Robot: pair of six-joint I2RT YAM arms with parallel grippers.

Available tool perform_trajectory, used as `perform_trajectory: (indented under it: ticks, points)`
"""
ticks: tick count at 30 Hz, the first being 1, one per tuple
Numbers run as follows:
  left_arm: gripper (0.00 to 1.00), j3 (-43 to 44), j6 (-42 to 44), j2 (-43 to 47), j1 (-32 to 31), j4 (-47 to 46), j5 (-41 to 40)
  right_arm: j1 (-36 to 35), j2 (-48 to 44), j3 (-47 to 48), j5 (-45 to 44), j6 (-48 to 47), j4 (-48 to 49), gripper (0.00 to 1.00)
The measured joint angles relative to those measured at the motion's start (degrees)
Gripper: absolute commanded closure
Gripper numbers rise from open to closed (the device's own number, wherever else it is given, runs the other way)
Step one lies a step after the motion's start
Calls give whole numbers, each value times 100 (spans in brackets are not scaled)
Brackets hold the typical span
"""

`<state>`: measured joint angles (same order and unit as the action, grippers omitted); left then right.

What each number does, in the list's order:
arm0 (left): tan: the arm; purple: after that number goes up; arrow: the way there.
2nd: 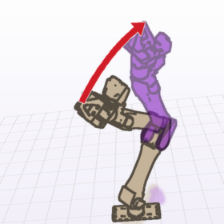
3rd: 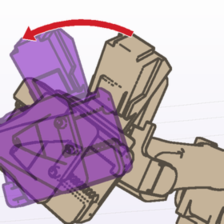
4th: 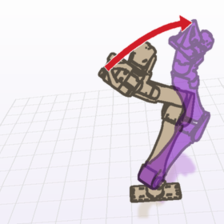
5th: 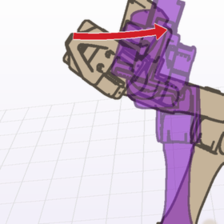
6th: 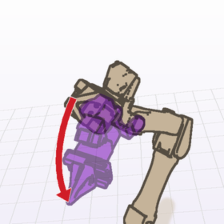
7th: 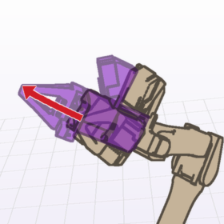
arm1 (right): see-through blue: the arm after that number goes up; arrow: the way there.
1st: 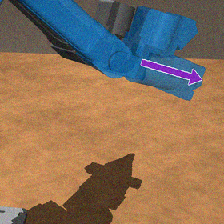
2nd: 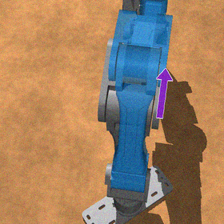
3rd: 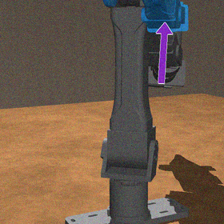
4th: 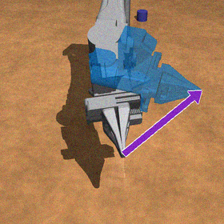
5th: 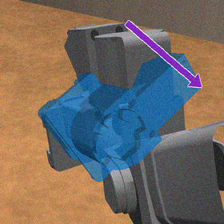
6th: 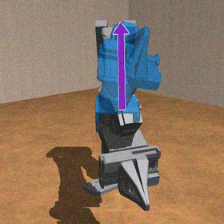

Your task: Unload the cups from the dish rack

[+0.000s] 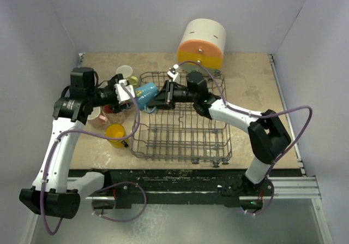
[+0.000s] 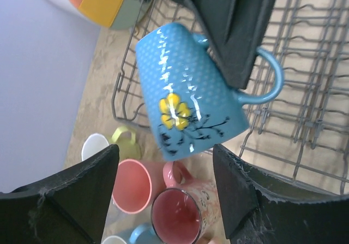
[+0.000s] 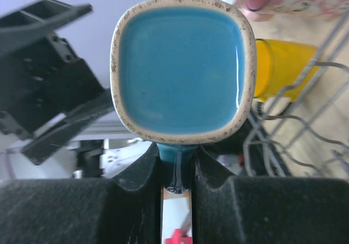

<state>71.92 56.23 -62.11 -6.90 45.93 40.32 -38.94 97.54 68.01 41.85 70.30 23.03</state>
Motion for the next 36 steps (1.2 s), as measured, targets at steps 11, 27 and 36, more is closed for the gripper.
perform_trajectory:
  ticks: [11, 27, 36]
  points:
    - [32, 212, 492, 481, 0, 341, 343, -55, 232, -439, 546, 2610, 3265, 100]
    - [83, -269, 286, 726, 4, -315, 278, -601, 409, -516, 638, 3709, 4413, 81]
    - [100, -286, -422, 820, -37, -542, 157, -789, 350, -584, 728, 3526, 4129, 25]
